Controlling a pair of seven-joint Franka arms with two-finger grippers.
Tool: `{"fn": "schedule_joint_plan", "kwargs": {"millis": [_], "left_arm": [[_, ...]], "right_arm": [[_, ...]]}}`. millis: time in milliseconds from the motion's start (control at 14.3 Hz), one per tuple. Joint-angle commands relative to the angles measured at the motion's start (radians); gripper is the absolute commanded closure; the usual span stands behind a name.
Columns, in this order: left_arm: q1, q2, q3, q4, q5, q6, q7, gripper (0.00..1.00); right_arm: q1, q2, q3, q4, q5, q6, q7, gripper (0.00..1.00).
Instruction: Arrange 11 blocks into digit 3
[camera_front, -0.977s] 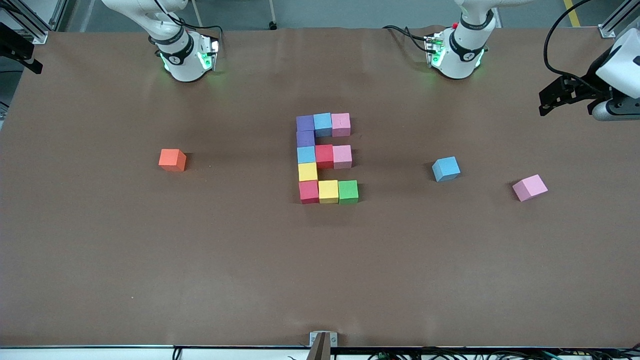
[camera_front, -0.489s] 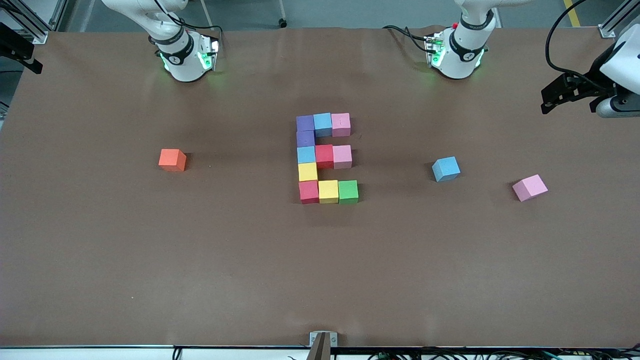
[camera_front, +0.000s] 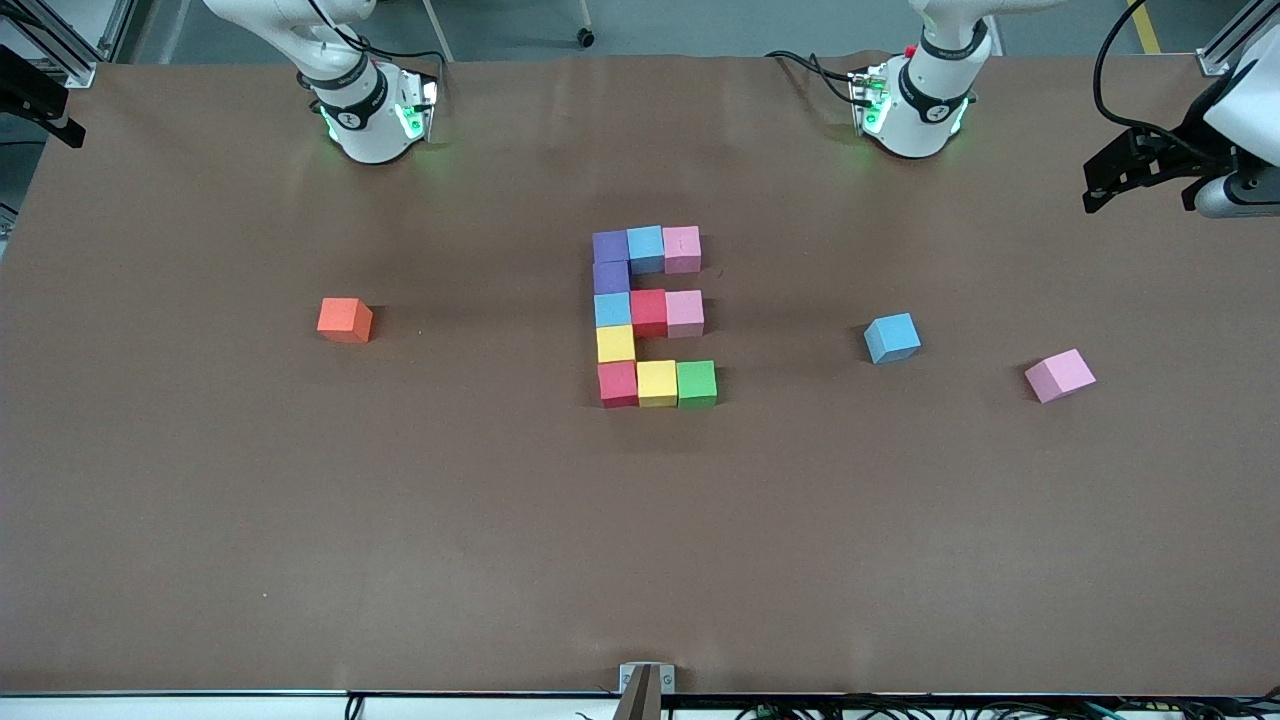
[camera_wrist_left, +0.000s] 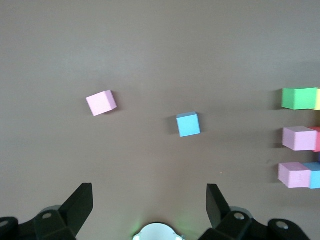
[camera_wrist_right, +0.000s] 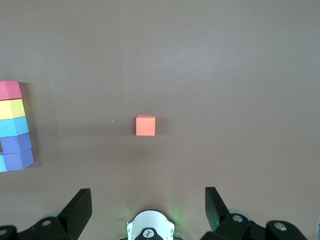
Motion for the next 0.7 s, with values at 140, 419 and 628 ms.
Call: {"fn": "schedule_joint_plan", "kwargs": {"millis": [140,419,628], "left_arm": [[0.003,-0.005,0.005,0.013,-0.038,-0.013,-0.005,0.00],[-0.006,0.009,-0.007,0.042,0.043,-0.013,-0.005,0.00],[-0.003,0.025,-0.007,0.063,0.043,-0.013,-0.007,0.00]], "right_arm": [[-0.009,-0.007,0.007,-0.001,-0.002,-0.001,0.010,0.00],[-0.009,-0.007,0.007,0.000,-0.002,0.000,0.010,0.00],[-0.009,-0.007,0.007,0.000,-0.002,0.000,0.010,0.00]]}}
